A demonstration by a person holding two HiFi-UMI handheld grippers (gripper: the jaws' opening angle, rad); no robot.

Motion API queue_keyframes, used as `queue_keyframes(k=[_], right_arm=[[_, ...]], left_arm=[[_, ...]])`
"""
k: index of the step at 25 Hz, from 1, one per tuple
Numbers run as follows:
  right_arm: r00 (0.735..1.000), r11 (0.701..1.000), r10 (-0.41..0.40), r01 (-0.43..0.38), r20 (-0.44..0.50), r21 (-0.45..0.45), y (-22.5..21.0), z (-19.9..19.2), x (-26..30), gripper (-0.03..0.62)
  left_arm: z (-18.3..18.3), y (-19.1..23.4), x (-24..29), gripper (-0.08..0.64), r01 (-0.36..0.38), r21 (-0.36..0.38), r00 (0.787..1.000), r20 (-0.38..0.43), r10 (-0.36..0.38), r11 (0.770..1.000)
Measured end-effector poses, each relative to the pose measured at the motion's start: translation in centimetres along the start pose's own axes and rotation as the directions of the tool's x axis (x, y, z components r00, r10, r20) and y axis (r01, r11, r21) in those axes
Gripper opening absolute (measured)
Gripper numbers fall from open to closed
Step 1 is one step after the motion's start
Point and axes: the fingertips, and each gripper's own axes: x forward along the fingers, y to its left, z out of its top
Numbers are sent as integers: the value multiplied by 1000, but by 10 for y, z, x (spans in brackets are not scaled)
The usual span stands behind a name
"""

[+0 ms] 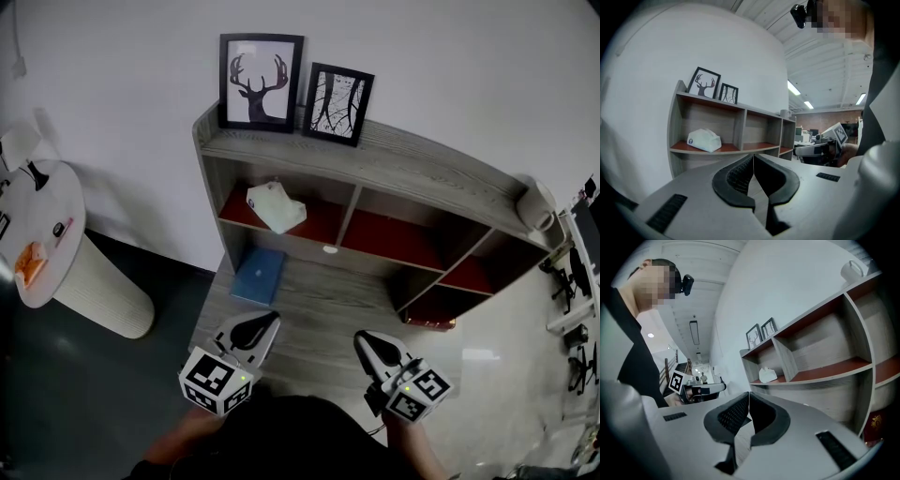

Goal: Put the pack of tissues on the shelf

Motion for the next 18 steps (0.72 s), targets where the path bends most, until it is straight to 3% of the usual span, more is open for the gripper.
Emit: queue_keyframes(k=[18], right_arm=[[1000, 1000, 12, -12, -23, 7, -9, -5, 5, 17]], left_arm=[[0, 1, 4, 17, -16, -1, 1000, -13, 16, 1000]])
